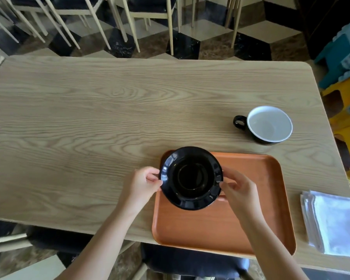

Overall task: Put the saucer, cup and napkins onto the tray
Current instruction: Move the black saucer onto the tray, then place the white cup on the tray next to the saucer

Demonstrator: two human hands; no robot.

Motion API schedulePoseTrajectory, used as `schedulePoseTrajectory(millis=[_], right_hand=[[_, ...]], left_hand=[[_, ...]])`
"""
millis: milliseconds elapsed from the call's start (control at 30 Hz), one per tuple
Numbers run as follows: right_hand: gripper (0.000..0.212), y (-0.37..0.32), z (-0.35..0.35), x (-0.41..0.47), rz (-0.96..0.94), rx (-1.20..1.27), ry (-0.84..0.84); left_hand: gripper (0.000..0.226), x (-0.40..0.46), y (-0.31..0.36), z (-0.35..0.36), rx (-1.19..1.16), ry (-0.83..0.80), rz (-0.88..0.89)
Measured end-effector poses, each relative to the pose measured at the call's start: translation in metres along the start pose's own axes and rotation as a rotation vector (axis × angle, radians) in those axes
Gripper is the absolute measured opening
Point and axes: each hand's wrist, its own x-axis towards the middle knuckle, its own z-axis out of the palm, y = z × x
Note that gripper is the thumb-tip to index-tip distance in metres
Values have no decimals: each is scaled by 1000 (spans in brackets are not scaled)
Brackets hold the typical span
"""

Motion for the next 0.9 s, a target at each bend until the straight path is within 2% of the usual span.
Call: schedulePoseTrajectory(millis=[167, 367, 567, 667, 800, 900], right_hand=[[43, 7, -1, 4, 1, 15, -16], [39, 12, -3, 8, -12, -11, -35], [34, -8, -19, 14, -14, -206, -129], [21, -33, -39, 15, -137, -476, -202], [26, -67, -70, 17, -427, -771, -26], [34, -75, -89, 31, -566, -970, 80]], left_hand=[[17, 0, 2, 2, 24, 31, 8], [22, 0, 2, -3, -55, -33, -54], [13, 4, 10, -10, 79, -87, -30], [19, 4, 28, -15, 237, -15, 85], [23, 8, 74, 3, 297, -69, 327], [37, 24, 105, 33, 475, -1, 654]])
